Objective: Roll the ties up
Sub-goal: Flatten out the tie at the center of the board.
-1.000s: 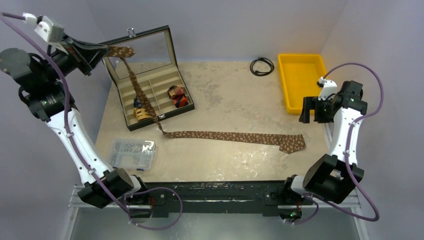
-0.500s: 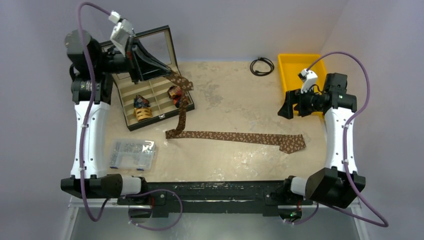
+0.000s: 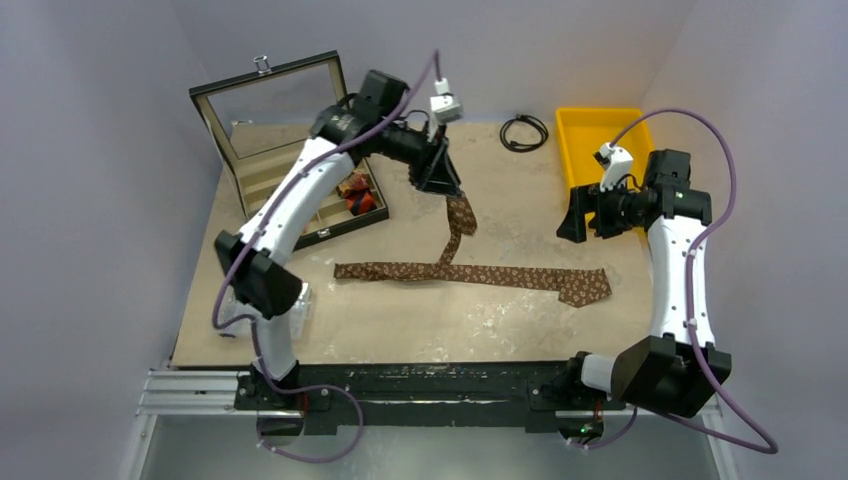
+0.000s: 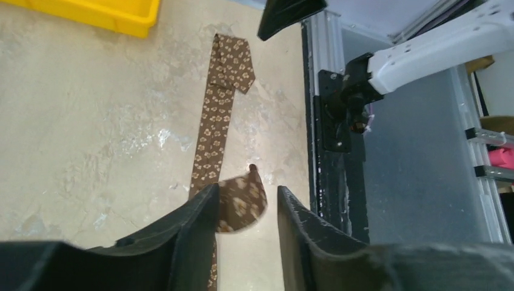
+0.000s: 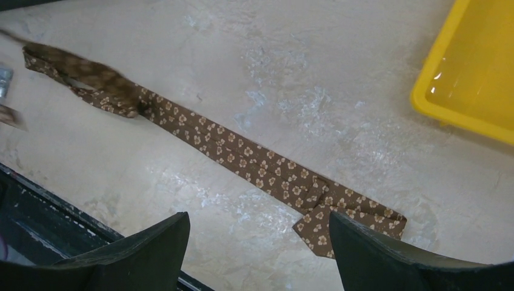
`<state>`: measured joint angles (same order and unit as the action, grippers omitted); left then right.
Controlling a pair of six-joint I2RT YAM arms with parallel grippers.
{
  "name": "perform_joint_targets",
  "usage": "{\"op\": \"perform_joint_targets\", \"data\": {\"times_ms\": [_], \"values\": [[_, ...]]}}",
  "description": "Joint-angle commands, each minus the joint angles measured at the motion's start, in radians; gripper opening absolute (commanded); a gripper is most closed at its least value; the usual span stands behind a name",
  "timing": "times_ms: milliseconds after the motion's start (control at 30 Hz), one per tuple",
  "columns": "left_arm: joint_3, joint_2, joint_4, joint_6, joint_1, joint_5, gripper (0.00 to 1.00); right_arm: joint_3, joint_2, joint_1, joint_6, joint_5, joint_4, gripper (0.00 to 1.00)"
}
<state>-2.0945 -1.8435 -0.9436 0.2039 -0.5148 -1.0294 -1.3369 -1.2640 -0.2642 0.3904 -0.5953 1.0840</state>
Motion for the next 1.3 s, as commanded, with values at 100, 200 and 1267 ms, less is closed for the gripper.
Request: {"op": "perform_joint_targets", "data": {"times_ms": [100,200,1267], "values": [[0.055,0.021,-0.094,0.240,0.051,0.249,0.58,0.064,0.005,0.000,0.093,0.077,-0.006,0.80],[0.389,0.238,-0.068,0.476,0.095,0.279,0.58,0.105,0.009,0.050,0.129,0.086,-0.023,0.75],[1.168,0.607,0.316,0.640,0.356,0.216,0.46,0.564,-0.148,0.936,0.447,0.403,-0.615,0.47]]}}
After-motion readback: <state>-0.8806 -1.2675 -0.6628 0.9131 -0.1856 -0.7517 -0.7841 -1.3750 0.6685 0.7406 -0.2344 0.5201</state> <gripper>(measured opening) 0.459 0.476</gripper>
